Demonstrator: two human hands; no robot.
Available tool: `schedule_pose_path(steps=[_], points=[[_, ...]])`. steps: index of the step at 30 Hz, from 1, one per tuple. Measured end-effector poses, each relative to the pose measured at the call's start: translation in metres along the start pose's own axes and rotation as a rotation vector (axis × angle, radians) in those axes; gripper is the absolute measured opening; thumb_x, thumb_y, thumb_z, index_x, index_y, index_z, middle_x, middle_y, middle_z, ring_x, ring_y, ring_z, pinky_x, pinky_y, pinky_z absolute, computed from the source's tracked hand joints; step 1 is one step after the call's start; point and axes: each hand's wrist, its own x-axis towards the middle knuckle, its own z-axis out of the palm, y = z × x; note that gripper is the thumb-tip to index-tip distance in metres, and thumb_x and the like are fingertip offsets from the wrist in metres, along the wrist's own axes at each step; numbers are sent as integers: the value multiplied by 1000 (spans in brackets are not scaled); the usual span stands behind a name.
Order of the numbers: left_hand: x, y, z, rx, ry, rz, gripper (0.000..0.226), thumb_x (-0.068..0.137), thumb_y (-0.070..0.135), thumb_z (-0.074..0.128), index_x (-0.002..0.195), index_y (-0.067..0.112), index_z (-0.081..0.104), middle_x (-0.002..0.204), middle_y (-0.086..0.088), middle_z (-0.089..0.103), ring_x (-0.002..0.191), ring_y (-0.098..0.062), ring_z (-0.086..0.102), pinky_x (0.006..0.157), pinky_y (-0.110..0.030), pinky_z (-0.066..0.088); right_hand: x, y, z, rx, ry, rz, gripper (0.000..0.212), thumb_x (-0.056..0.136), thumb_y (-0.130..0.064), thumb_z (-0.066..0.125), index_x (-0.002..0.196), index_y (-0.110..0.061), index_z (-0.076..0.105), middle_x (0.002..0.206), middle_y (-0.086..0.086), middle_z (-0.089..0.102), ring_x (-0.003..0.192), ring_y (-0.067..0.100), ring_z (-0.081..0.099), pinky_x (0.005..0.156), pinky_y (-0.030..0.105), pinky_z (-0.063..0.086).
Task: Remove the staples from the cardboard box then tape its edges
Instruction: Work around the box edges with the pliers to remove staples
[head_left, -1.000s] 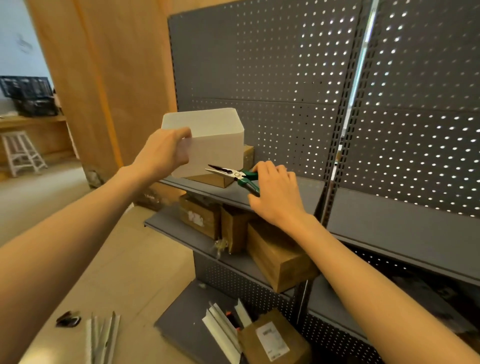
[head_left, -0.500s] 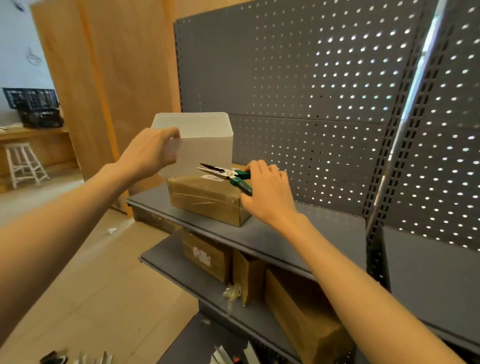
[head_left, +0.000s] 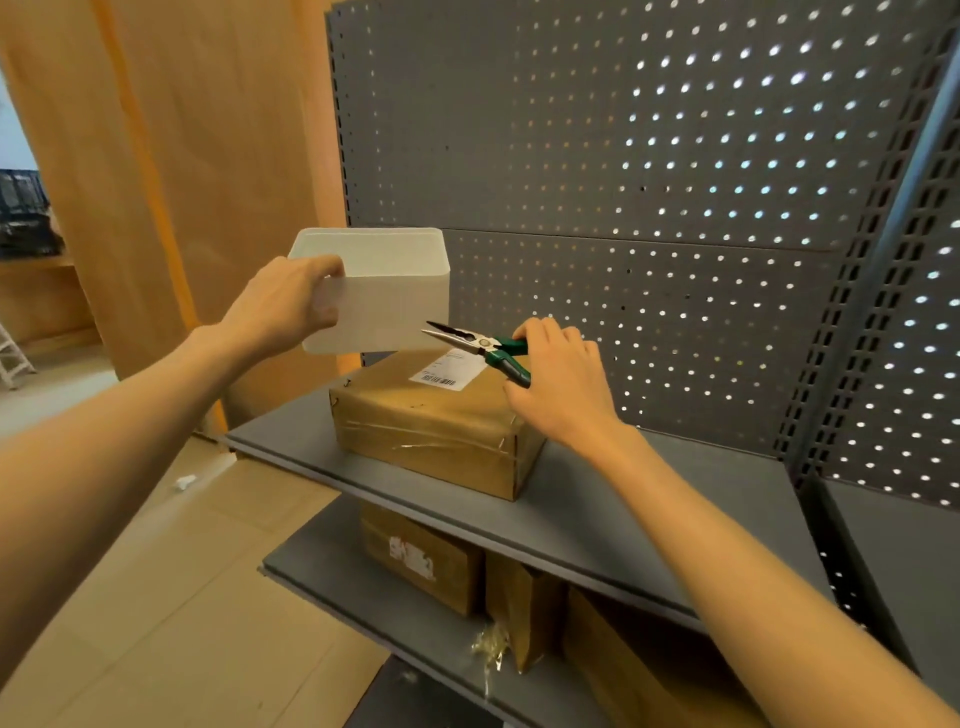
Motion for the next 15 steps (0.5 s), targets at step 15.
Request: schedule_pose_path(steps=[15], points=[[76,-128,54,-78,-81,177,29,75,3,69,101,7,56,95,-23,62,81,-37,55,66,-40,45,59,-54,52,-73,47,248,40,82,-31,59,116,-16,45,117,3,53,104,24,46,87,36,35]])
